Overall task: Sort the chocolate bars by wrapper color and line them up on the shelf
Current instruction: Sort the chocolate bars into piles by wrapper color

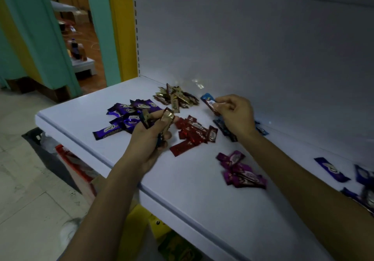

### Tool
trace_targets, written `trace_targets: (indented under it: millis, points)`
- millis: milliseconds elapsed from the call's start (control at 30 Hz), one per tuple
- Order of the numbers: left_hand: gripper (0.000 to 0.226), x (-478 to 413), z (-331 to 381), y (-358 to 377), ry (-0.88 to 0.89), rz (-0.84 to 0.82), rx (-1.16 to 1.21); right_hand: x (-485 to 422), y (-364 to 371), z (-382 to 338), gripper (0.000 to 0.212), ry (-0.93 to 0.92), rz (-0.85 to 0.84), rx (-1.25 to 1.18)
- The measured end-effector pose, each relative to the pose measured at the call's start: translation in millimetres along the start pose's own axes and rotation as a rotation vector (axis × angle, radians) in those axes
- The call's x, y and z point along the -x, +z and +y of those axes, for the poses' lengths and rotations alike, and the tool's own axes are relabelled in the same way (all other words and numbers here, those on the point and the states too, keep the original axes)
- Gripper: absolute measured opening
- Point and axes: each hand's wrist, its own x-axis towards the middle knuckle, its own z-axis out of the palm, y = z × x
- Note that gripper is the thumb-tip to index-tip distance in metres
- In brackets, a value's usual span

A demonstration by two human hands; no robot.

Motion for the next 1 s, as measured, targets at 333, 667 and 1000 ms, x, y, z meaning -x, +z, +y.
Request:
trace_targets:
  millis: [333, 667, 1000]
  points:
    - [0.031, 8, -1, 7, 0.116, -0.023, -0.204, -1, -38, 41, 0.016, 0.075, 0.135, 0.546]
    - [0.039, 10, 2, 6, 0.120, -0.008, -0.170, 33, 21, -49, 0.006, -0.102, -0.572, -0.109]
    - [0.025, 4, 2, 3, 0.048, 0.039, 0.033, -28, 43, -30, 0.011, 0.482, -0.232, -0.457]
